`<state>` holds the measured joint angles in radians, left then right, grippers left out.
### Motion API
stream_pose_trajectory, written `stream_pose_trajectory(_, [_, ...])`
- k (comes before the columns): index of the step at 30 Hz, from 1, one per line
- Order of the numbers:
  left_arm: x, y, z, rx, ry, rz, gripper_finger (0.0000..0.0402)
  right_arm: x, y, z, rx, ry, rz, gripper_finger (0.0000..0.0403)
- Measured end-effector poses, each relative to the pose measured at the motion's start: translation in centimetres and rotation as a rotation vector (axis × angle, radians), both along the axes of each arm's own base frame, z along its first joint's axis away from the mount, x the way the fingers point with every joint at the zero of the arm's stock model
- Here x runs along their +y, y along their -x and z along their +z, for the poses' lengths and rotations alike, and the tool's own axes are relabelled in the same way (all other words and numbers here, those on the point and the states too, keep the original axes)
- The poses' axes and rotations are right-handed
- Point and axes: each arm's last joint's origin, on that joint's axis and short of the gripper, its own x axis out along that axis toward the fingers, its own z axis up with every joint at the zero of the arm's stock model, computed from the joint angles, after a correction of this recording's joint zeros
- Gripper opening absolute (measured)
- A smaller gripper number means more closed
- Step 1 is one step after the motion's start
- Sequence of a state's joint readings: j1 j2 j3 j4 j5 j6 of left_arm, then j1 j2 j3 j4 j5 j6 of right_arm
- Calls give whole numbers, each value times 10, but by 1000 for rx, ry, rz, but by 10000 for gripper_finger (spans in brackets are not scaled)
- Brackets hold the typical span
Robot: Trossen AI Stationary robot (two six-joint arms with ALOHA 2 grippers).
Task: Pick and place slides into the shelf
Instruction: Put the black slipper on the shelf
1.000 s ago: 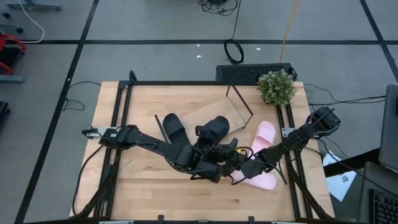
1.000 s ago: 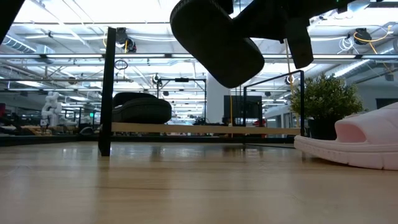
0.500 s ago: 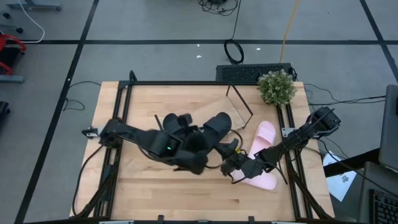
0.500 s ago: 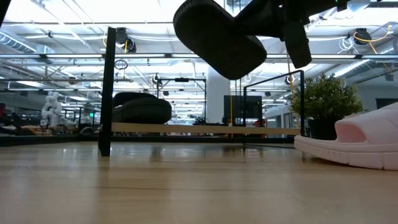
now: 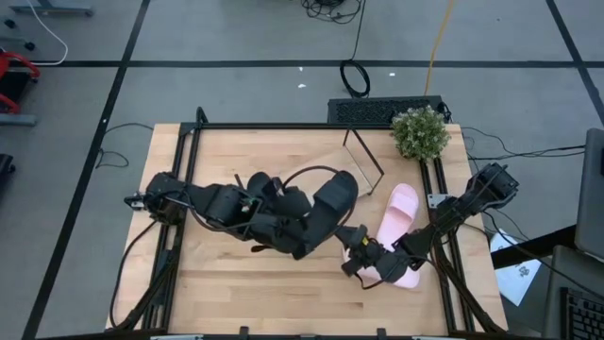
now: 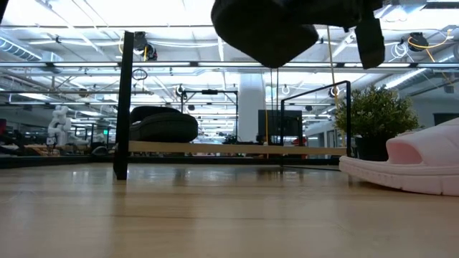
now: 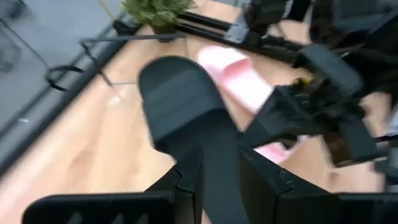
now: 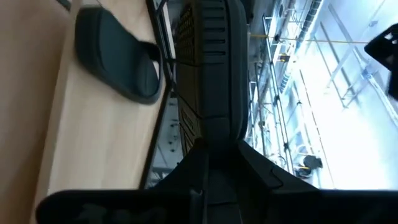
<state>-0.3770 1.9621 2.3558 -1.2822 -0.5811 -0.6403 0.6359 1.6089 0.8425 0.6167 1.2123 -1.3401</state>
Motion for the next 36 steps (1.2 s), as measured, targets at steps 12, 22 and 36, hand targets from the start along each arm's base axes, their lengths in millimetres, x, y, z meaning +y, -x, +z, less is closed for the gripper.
stream_pose_trajectory(12, [7,-20,-2,-76,325,-54,85,-1,3,1,10,59,-111,37])
stream_pose_trajectory(22, [41,-42,-13,-116,395,-26,85,0,5,3,-16,50,-153,37])
stream_pose_trajectory(36, [76,-51,7,-290,335,-56,85,13,12,20,-167,-81,-111,35])
